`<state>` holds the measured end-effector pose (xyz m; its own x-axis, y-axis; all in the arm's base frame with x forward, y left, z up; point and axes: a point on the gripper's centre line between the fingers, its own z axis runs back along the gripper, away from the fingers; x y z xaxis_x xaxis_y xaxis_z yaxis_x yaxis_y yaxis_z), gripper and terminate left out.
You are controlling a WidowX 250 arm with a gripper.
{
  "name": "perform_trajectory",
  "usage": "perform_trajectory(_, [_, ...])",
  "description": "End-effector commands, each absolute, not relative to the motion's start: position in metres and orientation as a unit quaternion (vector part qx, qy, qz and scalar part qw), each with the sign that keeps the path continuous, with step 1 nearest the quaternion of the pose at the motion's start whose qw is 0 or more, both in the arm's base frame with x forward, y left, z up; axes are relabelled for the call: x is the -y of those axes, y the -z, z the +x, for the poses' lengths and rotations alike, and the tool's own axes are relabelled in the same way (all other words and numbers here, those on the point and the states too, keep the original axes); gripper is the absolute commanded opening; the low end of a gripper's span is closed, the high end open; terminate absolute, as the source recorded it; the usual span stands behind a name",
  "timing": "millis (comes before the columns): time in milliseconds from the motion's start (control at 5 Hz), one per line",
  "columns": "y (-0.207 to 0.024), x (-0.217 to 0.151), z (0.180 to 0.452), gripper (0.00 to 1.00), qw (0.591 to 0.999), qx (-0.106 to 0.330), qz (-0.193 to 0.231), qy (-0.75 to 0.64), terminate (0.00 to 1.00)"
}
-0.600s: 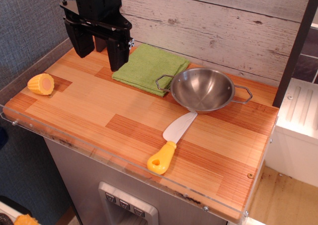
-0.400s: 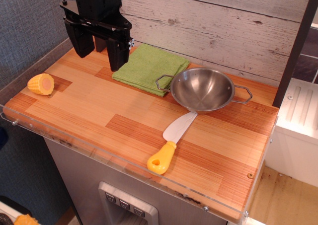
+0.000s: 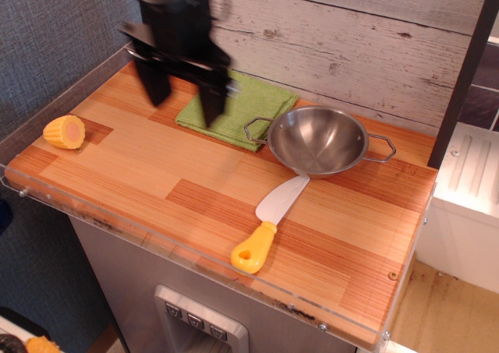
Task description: Place the knife on the green piece of cloth.
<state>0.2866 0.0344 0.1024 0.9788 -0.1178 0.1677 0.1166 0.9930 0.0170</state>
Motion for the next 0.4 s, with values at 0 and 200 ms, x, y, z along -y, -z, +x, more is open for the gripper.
perform_trajectory(0, [-0.075, 0.043, 0.275, 1.0, 0.989, 0.099, 0.004, 0.112, 0.0])
perform_trajectory(200, [-0.053, 0.061, 0.262, 1.0, 0.994, 0.061, 0.003, 0.094, 0.0])
